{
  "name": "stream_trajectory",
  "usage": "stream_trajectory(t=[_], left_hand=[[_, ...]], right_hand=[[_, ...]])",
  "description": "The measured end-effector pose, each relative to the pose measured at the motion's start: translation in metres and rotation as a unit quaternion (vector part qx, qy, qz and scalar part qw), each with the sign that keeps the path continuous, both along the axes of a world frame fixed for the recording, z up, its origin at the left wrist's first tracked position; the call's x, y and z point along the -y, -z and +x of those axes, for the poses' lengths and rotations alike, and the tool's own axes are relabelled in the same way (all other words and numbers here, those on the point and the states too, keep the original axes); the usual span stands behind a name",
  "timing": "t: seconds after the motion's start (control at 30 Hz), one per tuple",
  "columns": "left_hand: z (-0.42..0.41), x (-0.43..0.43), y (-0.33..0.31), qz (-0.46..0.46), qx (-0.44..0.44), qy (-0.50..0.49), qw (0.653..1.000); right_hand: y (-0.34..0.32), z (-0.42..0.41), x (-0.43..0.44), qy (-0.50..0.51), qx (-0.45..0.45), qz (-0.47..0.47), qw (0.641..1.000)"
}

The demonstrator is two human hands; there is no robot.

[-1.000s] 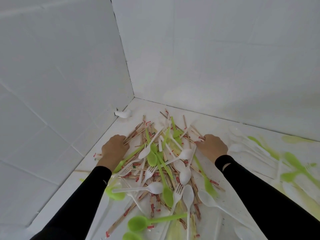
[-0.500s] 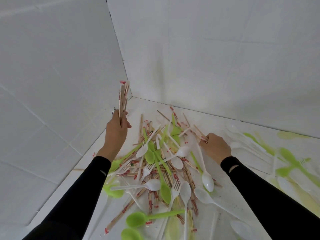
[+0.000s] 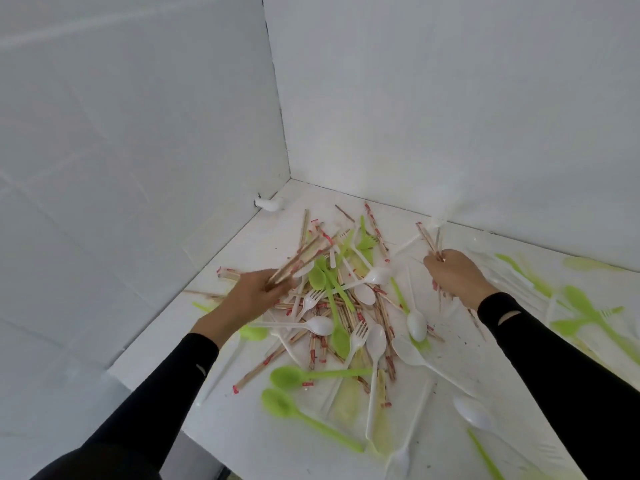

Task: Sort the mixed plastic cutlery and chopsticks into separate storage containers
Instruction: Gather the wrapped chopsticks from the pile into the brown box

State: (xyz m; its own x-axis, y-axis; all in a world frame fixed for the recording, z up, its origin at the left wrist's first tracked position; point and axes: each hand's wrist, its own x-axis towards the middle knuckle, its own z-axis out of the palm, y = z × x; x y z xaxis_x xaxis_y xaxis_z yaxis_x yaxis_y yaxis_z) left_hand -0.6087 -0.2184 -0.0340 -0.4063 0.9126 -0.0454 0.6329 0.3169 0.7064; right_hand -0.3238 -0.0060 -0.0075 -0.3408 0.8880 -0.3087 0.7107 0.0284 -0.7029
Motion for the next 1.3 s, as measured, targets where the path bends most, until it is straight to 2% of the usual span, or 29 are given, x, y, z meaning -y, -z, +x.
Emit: stream_trajectory(t=[0.1, 0.2, 0.27, 0.47, 0.57, 0.67, 0.77, 0.83, 0.93, 1.0, 1.17, 1.3], left_hand=[[0.02, 0.023, 0.017, -0.026, 0.009, 0.014, 1.0], [0.038, 0.037, 0.03, -0.036, -0.05, -0.049, 0.997], [0.05, 0.046, 0.034, -0.029, -0.053, -0.097, 0.993], [0.094, 0.038, 0.033, -0.08, -0.047, -0.119, 0.989], [0.1, 0.032, 0.031, -0.109, -0.038, -0.107, 0.988], [0.09, 0.035, 0.027, -0.107, -0.007, -0.116, 0.987], [0.079, 0.043, 0.024, -0.112, -0.035, -0.114, 0.987], [0.071, 0.049, 0.022, -0.117, -0.08, -0.12, 0.983], [0.062, 0.056, 0.021, -0.123, -0.107, -0.109, 0.981], [0.058, 0.059, 0.023, -0.112, -0.104, -0.091, 0.984], [0.052, 0.053, 0.026, -0.116, -0.133, -0.073, 0.982], [0.052, 0.041, 0.025, -0.091, -0.097, -0.004, 0.991]], right_hand=[[-0.002, 0.015, 0.009, -0.014, -0.027, -0.092, 0.995], [0.0, 0.022, 0.023, -0.005, -0.077, -0.16, 0.984], [0.006, 0.021, 0.037, -0.011, -0.086, -0.16, 0.983], [0.01, 0.0, 0.093, -0.105, -0.111, -0.074, 0.985], [0.013, -0.007, 0.119, -0.199, -0.07, -0.018, 0.977], [0.026, -0.007, 0.138, -0.241, -0.044, 0.073, 0.967], [0.038, -0.005, 0.149, -0.264, -0.061, 0.216, 0.938], [0.043, -0.006, 0.153, -0.315, -0.044, 0.259, 0.912], [0.055, -0.01, 0.15, -0.395, 0.024, 0.288, 0.872], [0.059, -0.009, 0.143, -0.41, 0.076, 0.293, 0.86], [0.064, 0.012, 0.119, -0.374, 0.127, 0.295, 0.87], [0.061, 0.036, 0.099, -0.333, 0.16, 0.289, 0.883]])
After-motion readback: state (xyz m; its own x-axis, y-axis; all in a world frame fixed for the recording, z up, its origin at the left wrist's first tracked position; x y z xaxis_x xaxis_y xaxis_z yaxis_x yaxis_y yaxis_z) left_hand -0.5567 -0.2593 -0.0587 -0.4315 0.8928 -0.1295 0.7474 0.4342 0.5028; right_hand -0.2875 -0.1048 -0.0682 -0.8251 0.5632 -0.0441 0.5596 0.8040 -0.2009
